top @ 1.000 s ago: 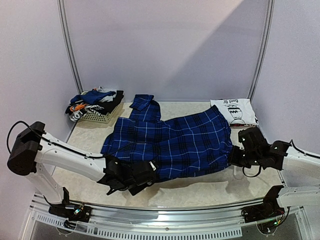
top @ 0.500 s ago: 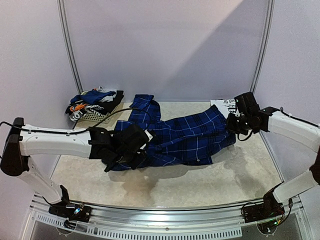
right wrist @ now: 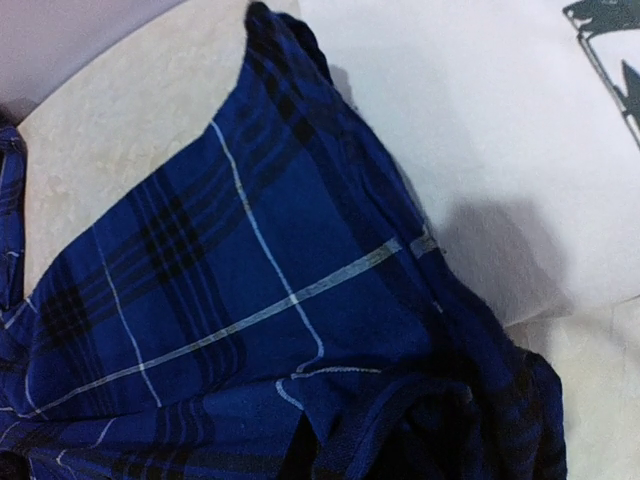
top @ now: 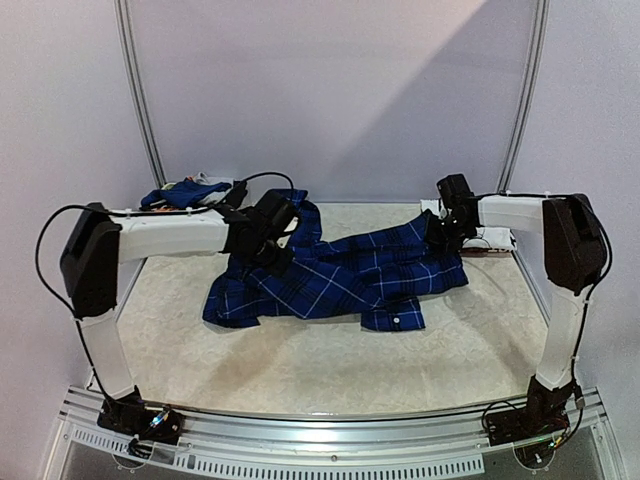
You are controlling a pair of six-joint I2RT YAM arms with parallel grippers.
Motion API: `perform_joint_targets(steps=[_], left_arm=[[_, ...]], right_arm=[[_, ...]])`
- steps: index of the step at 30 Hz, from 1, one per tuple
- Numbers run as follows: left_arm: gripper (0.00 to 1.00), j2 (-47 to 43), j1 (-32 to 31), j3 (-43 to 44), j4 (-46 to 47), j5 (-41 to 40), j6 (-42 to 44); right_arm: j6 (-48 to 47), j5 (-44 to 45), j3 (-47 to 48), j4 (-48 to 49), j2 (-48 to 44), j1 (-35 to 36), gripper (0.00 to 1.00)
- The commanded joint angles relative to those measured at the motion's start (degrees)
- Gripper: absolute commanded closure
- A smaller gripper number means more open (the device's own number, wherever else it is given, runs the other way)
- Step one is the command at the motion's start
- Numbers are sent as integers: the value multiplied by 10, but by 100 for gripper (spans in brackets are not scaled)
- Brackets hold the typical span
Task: Fold and stack the mixed laundry pile
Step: Adjust the flattened shirt at the center of the board.
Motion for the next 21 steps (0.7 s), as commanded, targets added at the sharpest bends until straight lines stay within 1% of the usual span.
perform_joint_targets(steps=[1, 2, 3, 5, 7, 9, 12, 16, 21], left_arm=[[43, 32, -23, 27, -22, -41, 5], [36, 19, -37, 24, -16, -51, 9], [30, 10, -50, 25, -16, -60, 10], [26, -7, -82, 35, -28, -89, 11], [24, -22, -117, 45, -38, -103, 22], [23, -34, -154, 45, -36, -93, 47], [25, -34, -206, 40, -24, -24, 97], [30, -1, -231, 36, 10, 77, 158], [34, 63, -255, 59, 28, 50, 250]], right_arm=[[-14, -17, 23, -5, 31, -6, 100], [-16, -18, 23, -6, 31, -6, 100], [-17, -17, 24, -7, 30, -6, 100], [-19, -17, 25, -8, 28, -6, 100], [-21, -16, 22, -9, 21, -6, 100], [-23, -14, 18, -8, 13, -5, 100], [-26, -9, 9, -5, 1, -6, 100], [-29, -11, -10, 6, -18, -6, 100], [-36, -12, -27, 10, -37, -5, 100]])
